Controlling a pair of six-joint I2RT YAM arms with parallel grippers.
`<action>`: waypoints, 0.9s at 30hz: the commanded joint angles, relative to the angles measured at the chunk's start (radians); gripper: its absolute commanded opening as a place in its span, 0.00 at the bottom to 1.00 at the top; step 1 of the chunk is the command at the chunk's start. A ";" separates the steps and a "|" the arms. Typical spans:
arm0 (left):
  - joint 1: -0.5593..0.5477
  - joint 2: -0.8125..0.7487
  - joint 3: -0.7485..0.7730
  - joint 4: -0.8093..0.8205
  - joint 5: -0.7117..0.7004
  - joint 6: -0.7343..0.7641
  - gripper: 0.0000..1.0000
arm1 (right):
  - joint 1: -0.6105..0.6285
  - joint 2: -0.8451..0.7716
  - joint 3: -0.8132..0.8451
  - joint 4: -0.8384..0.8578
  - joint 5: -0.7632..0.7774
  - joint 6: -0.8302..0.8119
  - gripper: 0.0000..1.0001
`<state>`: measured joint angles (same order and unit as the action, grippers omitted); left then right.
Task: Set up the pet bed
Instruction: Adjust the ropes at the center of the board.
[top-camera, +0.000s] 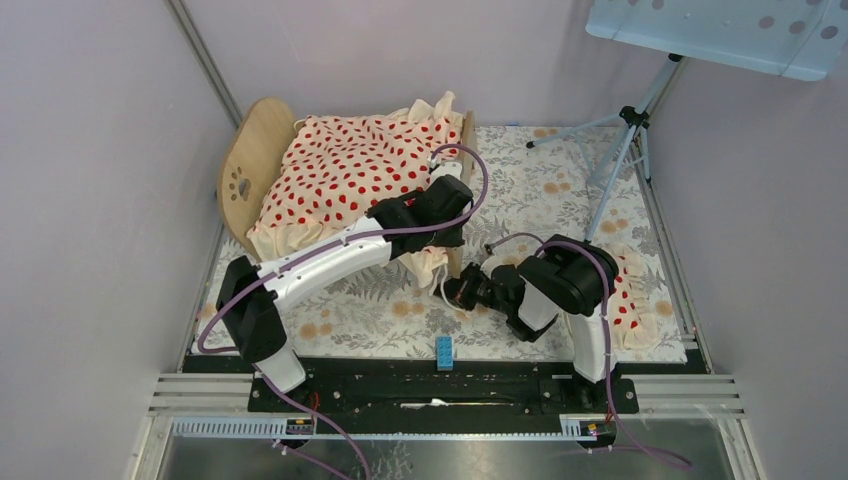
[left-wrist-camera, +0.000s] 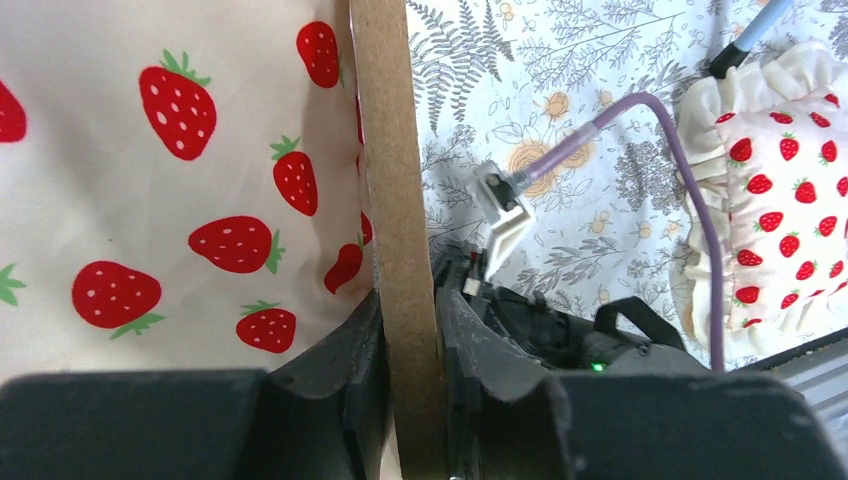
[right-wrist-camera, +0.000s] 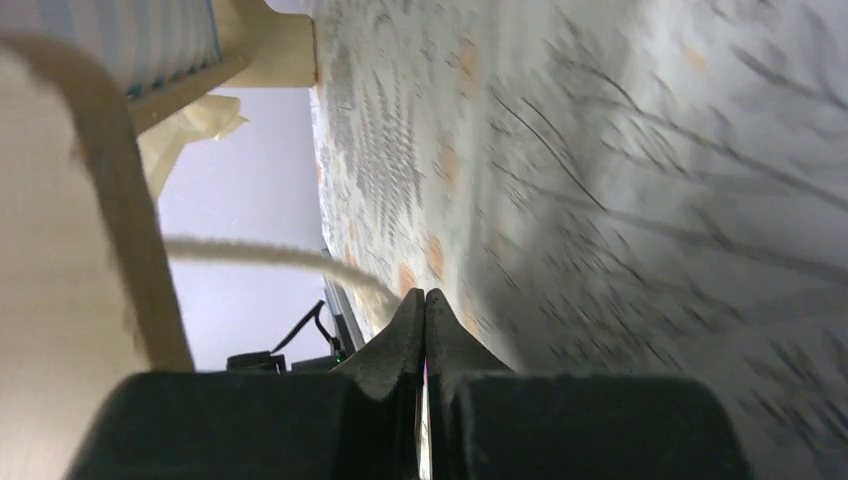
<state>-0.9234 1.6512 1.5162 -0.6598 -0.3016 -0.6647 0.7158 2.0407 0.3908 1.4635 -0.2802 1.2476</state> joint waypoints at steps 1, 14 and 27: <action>0.015 -0.079 -0.008 0.206 0.036 -0.013 0.00 | 0.010 -0.026 -0.101 0.132 0.049 0.010 0.00; 0.021 0.026 -0.078 0.360 0.075 -0.023 0.00 | 0.012 -0.077 -0.259 0.231 0.073 0.032 0.00; 0.024 0.119 -0.062 0.476 0.124 -0.027 0.00 | 0.012 -0.518 -0.358 -0.272 0.251 -0.096 0.08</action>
<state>-0.9085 1.7840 1.4017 -0.4599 -0.3077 -0.6464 0.7200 1.7214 0.0204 1.4700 -0.1440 1.2583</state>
